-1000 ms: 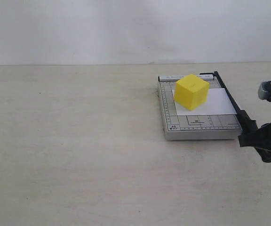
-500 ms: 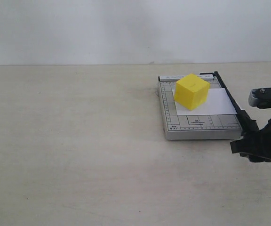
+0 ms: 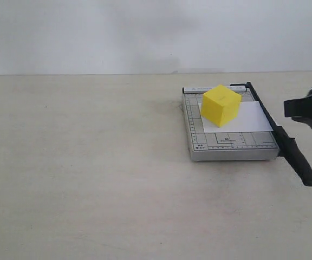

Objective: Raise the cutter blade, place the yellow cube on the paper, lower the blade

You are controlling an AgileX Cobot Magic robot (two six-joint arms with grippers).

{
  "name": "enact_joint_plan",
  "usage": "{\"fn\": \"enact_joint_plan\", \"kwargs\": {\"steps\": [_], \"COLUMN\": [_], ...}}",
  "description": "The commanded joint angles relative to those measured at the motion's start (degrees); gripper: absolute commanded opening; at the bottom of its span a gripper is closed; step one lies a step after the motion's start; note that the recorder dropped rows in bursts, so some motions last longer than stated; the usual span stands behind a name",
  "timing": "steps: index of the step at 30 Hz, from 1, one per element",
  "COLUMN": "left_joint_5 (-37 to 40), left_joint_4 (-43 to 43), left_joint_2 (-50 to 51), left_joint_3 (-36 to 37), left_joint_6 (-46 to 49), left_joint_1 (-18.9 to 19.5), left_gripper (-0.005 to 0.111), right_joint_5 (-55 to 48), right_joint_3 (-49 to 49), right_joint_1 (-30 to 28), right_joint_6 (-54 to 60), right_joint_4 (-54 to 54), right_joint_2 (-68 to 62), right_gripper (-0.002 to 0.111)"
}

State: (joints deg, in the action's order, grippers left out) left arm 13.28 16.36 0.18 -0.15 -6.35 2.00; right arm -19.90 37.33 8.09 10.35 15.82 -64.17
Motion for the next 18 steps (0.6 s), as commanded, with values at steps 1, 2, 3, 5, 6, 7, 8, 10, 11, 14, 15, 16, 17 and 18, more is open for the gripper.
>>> {"fn": "enact_joint_plan", "kwargs": {"steps": [1,2,3,5,6,7,8,10,11,14,15,16,17,18], "left_joint_5": [-0.4,-0.4,-0.4,-0.4,-0.4,-0.4,-0.4,-0.4,-0.4,-0.4,-0.4,-0.4,-0.4,-0.4], "left_joint_4": [-0.7,-0.7,-0.7,-0.7,-0.7,-0.7,-0.7,-0.7,-0.7,-0.7,-0.7,-0.7,-0.7,-0.7], "left_joint_2": [-0.2,-0.2,-0.2,-0.2,-0.2,-0.2,-0.2,-0.2,-0.2,-0.2,-0.2,-0.2,-0.2,-0.2], "left_joint_3": [0.2,0.2,0.2,0.2,0.2,0.2,0.2,0.2,0.2,0.2,0.2,0.2,0.2,0.2], "left_joint_6": [-0.6,-0.6,-0.6,-0.6,-0.6,-0.6,-0.6,-0.6,-0.6,-0.6,-0.6,-0.6,-0.6,-0.6], "left_joint_1": [0.2,0.2,0.2,0.2,0.2,0.2,0.2,0.2,0.2,0.2,0.2,0.2,0.2,0.2], "left_gripper": [0.004,0.004,0.004,0.004,0.004,0.004,0.004,0.004,0.004,0.004,0.004,0.004,0.004,0.004], "right_joint_5": [2.4,5.4,7.2,13.1,14.8,15.9,16.4,16.1,14.8,14.1,14.1,14.7,15.2,15.3], "right_joint_3": [-3.3,-5.7,-7.2,-12.2,-14.1,-15.6,-16.8,-18.0,-18.0,-18.0,-18.0,-18.0,-18.0,-18.0], "right_joint_1": [0.5,1.4,2.2,4.8,5.2,5.2,5.1,5.1,5.1,5.1,5.1,5.1,5.1,5.1], "right_joint_6": [-0.8,-0.7,-0.5,0.2,0.4,0.2,0.4,0.4,0.3,0.1,0.0,-0.4,-0.4,-0.4], "right_joint_4": [0.9,0.9,1.0,1.0,1.0,1.0,1.0,1.0,1.0,1.5,1.6,1.6,1.6,1.6], "right_joint_2": [11.3,18.5,22.9,36.9,41.6,45.4,48.4,52.0,52.5,52.7,52.7,52.7,52.7,52.7], "right_gripper": [0.000,0.000,0.000,0.000,0.000,0.000,0.000,0.000,0.000,0.000,0.000,0.000,0.000,0.000]}}
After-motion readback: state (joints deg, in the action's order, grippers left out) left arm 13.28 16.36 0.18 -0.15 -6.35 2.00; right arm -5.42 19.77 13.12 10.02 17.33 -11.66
